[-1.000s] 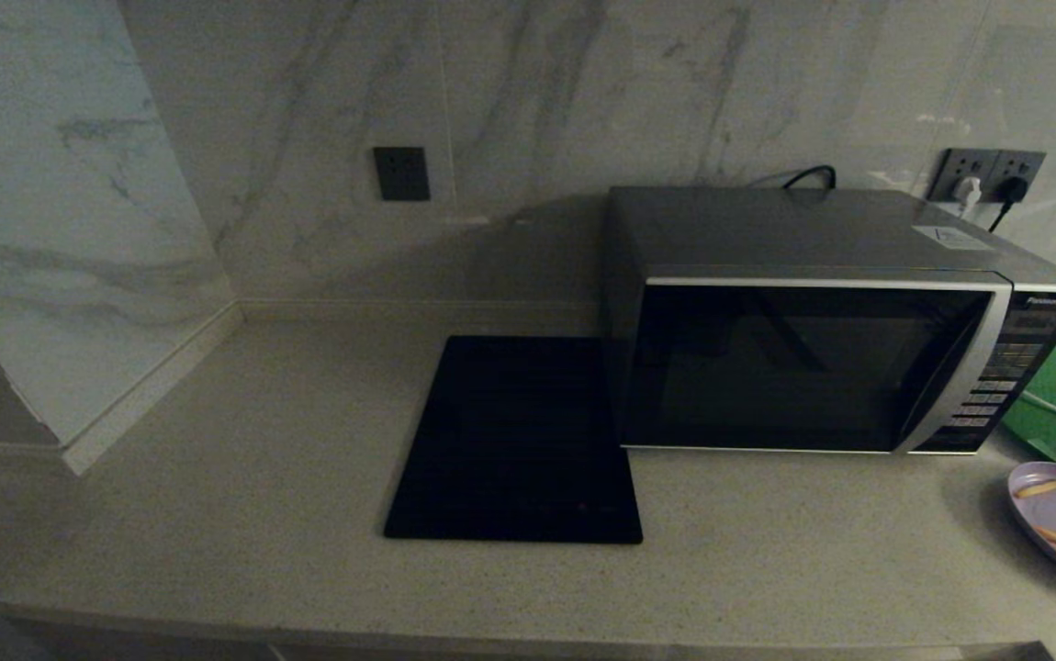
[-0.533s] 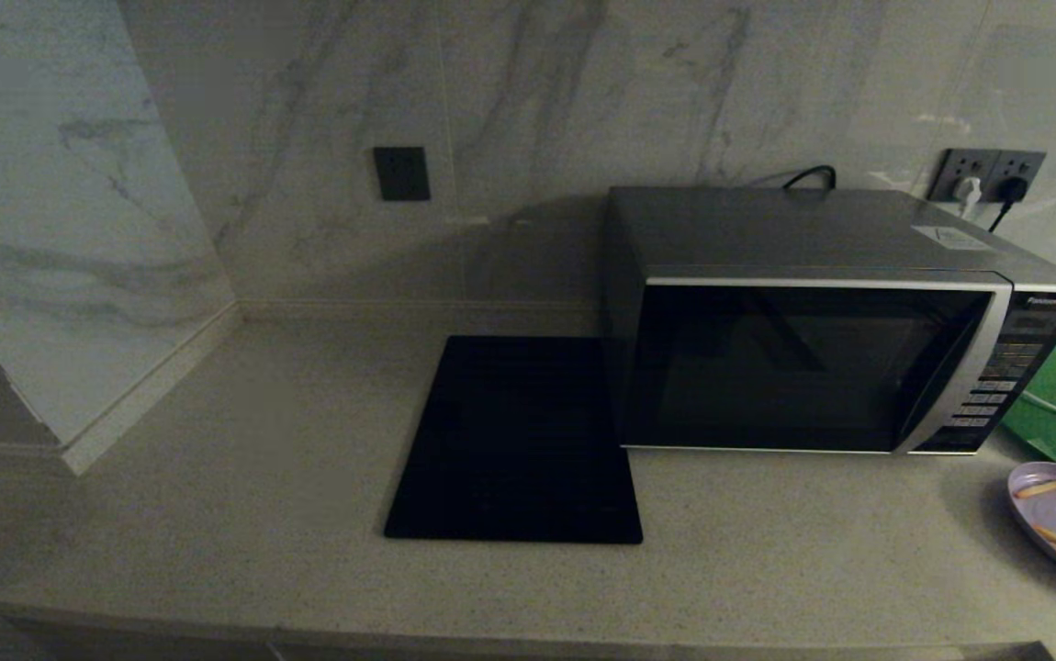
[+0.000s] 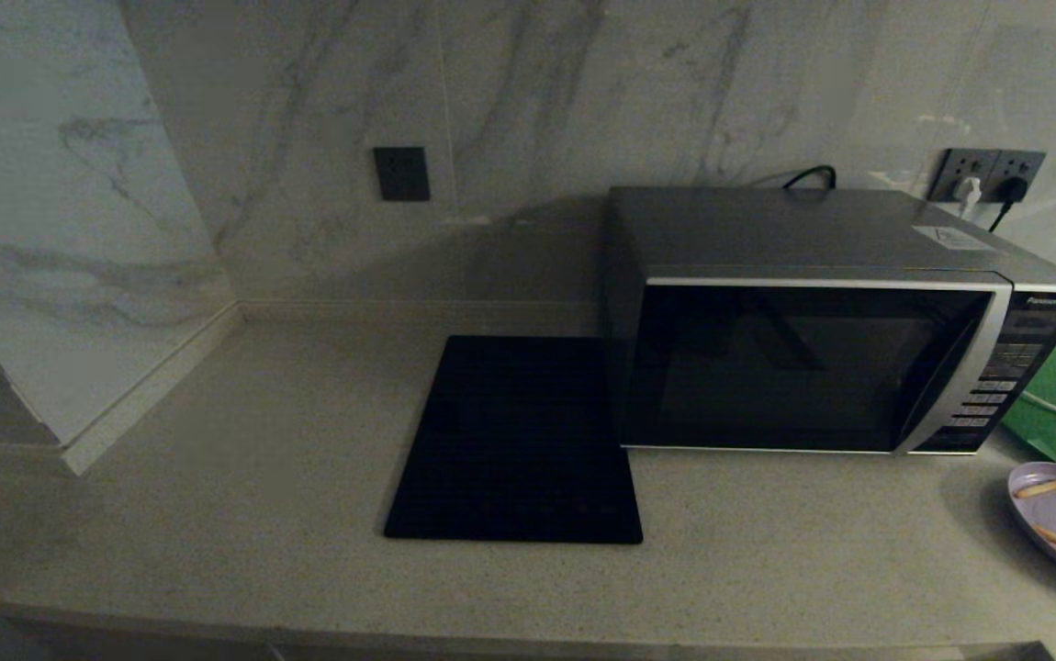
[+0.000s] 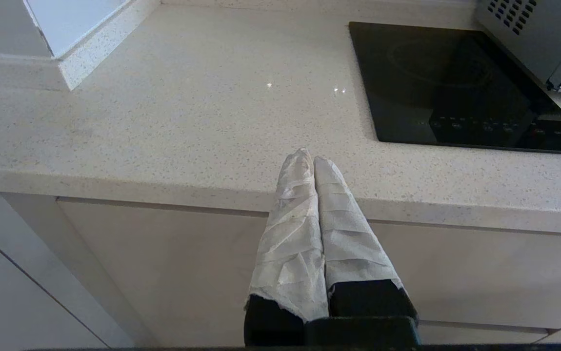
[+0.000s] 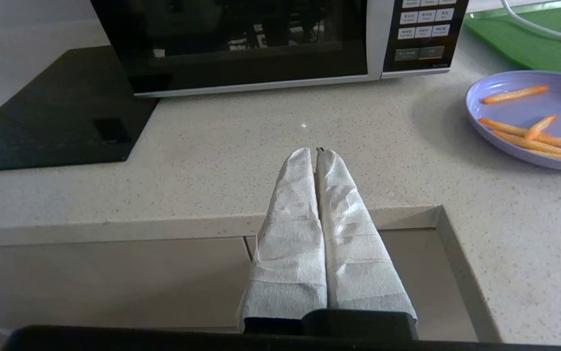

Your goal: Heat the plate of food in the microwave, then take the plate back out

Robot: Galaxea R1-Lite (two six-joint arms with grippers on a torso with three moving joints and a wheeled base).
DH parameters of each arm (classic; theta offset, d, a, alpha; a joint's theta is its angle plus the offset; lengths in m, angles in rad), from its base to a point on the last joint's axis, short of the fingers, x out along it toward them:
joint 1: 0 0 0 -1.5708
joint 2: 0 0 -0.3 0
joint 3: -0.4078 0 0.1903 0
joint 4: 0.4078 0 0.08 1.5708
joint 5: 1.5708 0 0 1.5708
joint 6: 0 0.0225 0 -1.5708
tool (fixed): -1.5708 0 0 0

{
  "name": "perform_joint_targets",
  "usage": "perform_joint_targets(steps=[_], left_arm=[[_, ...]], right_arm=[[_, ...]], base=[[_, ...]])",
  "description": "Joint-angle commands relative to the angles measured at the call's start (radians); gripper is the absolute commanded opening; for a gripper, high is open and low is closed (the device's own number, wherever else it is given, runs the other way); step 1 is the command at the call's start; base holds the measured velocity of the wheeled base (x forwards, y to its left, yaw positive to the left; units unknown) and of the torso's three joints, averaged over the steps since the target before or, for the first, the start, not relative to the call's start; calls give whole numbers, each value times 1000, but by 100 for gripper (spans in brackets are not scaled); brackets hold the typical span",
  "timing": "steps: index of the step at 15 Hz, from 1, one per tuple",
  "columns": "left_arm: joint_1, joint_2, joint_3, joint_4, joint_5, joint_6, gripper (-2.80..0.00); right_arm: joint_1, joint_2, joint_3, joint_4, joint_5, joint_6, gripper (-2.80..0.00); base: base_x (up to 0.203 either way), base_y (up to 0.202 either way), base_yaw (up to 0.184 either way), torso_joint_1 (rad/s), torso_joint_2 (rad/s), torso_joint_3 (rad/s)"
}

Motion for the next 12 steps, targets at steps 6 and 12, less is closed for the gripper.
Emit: perform_joint_targets(steps=[6, 12], left_arm=[[0, 1, 0, 0, 0, -1, -280], [0, 0, 0, 0, 0, -1, -280]], right_arm=[[1, 1, 2, 0, 0, 2, -280], [1, 1, 2, 0, 0, 0, -280]], base=[[0, 0, 0, 0, 0, 0], [0, 0, 0, 0, 0, 0]])
